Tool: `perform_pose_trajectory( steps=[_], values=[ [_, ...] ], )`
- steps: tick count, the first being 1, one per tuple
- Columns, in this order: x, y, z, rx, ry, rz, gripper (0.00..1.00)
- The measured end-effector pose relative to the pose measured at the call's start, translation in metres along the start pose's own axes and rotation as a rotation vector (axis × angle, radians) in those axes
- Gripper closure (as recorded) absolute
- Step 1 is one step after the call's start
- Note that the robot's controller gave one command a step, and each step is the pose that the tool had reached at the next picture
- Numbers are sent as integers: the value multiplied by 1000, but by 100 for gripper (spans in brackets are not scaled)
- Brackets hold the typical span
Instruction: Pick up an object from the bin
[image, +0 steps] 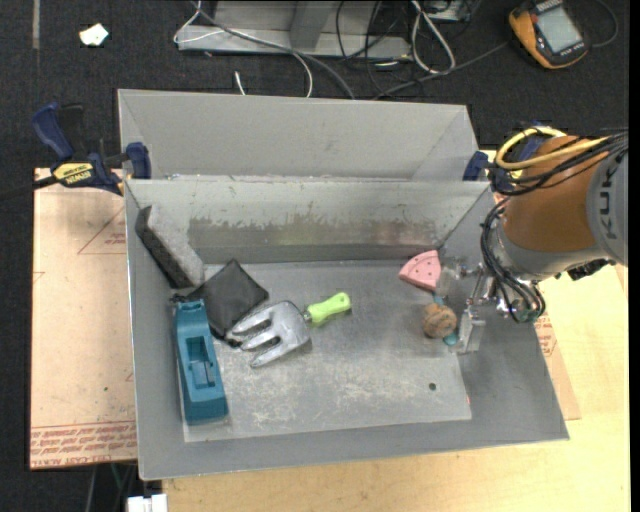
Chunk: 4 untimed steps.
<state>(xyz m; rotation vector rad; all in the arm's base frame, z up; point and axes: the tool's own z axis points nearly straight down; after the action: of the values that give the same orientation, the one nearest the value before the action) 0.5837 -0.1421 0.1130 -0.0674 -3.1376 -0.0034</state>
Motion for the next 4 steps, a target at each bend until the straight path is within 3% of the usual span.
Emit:
perform_pose_trajectory(
  steps=[1, 2, 3, 4],
  values=[
    [8, 0, 43, 2, -28, 11, 0],
    [5, -5, 43, 1, -15, 179, 100],
    [6, -5, 43, 1, -15, 179, 100],
    [8, -4, 5, -1, -6, 179, 100]
  ],
)
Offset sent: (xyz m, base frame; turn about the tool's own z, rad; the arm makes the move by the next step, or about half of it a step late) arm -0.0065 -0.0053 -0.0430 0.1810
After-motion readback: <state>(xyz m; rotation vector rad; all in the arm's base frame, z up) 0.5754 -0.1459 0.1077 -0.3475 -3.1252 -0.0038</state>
